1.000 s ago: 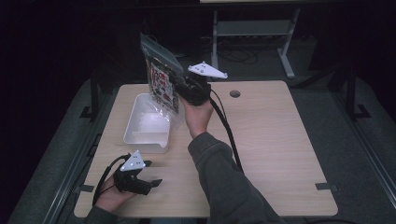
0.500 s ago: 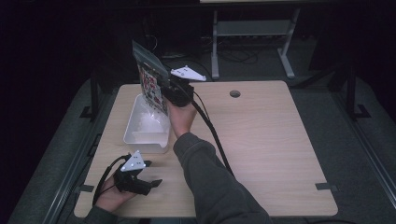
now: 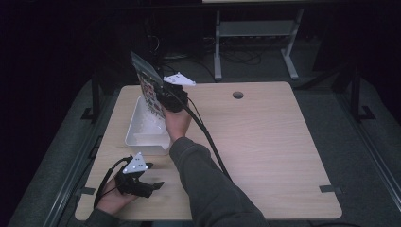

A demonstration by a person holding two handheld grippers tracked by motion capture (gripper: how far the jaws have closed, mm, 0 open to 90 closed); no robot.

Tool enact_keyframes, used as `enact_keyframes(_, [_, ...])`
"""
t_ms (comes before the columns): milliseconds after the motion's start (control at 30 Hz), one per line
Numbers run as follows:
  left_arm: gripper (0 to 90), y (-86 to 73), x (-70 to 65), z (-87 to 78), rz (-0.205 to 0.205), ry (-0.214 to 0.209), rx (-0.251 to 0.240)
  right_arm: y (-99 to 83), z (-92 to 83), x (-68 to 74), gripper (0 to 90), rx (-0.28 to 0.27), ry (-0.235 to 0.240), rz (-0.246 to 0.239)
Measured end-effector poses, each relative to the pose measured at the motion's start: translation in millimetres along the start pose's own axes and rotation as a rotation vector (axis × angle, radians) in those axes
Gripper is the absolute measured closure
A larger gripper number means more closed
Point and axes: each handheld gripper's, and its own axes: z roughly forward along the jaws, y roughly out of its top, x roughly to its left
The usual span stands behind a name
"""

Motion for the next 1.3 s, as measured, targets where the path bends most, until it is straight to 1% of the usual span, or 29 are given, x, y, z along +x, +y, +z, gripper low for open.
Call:
enact_keyframes(67, [20.1, -0.1, -0.2, 0.5, 0.0, -0.002, 0.002, -3.9, 3.5, 0.7, 76.5, 0.009, -0.008, 0.009])
enact_keyframes(133, [20.1, -0.2, -0.1, 0.6, 0.002, -0.008, 0.006, -6.8, 6.5, 1.2, 76.5, 0.016, -0.014, 0.029])
enact_keyframes(200, [20.8, -0.4, -0.6, 0.6, 0.009, -0.015, 0.008, -8.9, 8.2, 1.6, 76.5, 0.013, -0.023, 0.033])
enact_keyframes(233, [20.9, -0.2, -0.7, 0.8, 0.009, -0.015, 0.009, -10.2, 8.9, 1.6, 76.5, 0.013, -0.025, 0.043])
enact_keyframes(367, [20.9, -0.2, -0.9, 1.4, 0.011, -0.018, 0.01, -15.1, 10.5, 2.3, 76.3, 0.015, -0.026, 0.046])
enact_keyframes(433, [20.8, -0.1, -1.0, 1.4, 0.011, -0.018, 0.011, -18.0, 10.6, 2.6, 75.0, 0.016, -0.035, 0.051])
enact_keyframes(467, [20.9, 0.0, -1.0, 1.1, 0.011, -0.019, 0.01, -19.4, 10.8, 1.5, 72.0, 0.025, -0.013, 0.059])
enact_keyframes(500, [20.9, 0.0, -0.8, 0.7, 0.012, -0.018, 0.008, -20.0, 10.7, 0.6, 66.5, 0.037, 0.008, 0.069])
enact_keyframes(533, [20.9, 0.1, -0.6, 0.4, 0.012, -0.017, 0.008, -20.3, 10.9, -0.4, 56.1, 0.055, 0.025, 0.083])
enact_keyframes(567, [20.8, 0.2, -0.4, 0.0, 0.012, -0.016, 0.005, -19.9, 11.1, -0.7, 52.1, 0.072, 0.028, 0.082])
enact_keyframes(600, [20.8, 0.3, -0.5, -0.1, 0.012, -0.016, 0.003, -18.5, 11.5, -1.8, 51.3, 0.102, 0.029, 0.064])
enact_keyframes(633, [20.9, 0.5, -0.7, -0.2, 0.012, -0.016, 0.002, -17.5, 11.2, -3.4, 51.0, 0.119, 0.036, 0.053])
enact_keyframes(700, [20.8, 0.9, -1.1, 0.4, 0.015, -0.018, 0.002, -15.6, 11.8, -8.2, 48.2, 0.152, 0.048, 0.051])
enact_keyframes(733, [20.8, 1.0, -1.4, 0.8, 0.017, -0.017, 0.006, -13.7, 12.5, -10.6, 48.2, 0.182, 0.043, 0.041])
enact_keyframes(833, [20.8, 0.9, -1.8, 1.7, 0.018, -0.019, 0.009, -9.6, 17.0, -13.4, 47.9, 0.256, 0.029, -0.021])
enact_keyframes(900, [20.8, 1.0, -1.7, 1.9, 0.017, -0.019, 0.008, -9.4, 19.7, -13.9, 50.7, 0.288, 0.025, -0.052])
enact_keyframes(933, [20.9, 1.0, -1.8, 2.2, 0.015, -0.019, 0.008, -9.8, 21.2, -13.9, 53.7, 0.309, 0.009, -0.078])
enact_keyframes(967, [20.8, 0.9, -1.9, 2.3, 0.017, -0.02, 0.009, -10.0, 21.5, -13.4, 58.5, 0.316, -0.008, -0.115])
enact_keyframes(1000, [20.8, 0.9, -2.0, 2.5, 0.018, -0.02, 0.009, -10.2, 21.5, -12.9, 65.0, 0.322, -0.013, -0.15])
enact_keyframes(1067, [21.1, 0.8, -1.9, 2.6, 0.025, -0.02, 0.016, -10.3, 21.3, -12.3, 67.0, 0.334, -0.017, -0.183])
enact_keyframes(1233, [22.1, 1.5, -2.3, 2.3, 0.027, -0.021, 0.013, -11.5, 20.5, -13.1, 68.7, 0.351, -0.022, -0.206])
enact_keyframes(1300, [22.1, 1.4, -2.6, 2.9, 0.025, -0.022, 0.016, -13.5, 19.1, -11.3, 68.9, 0.344, -0.03, -0.231])
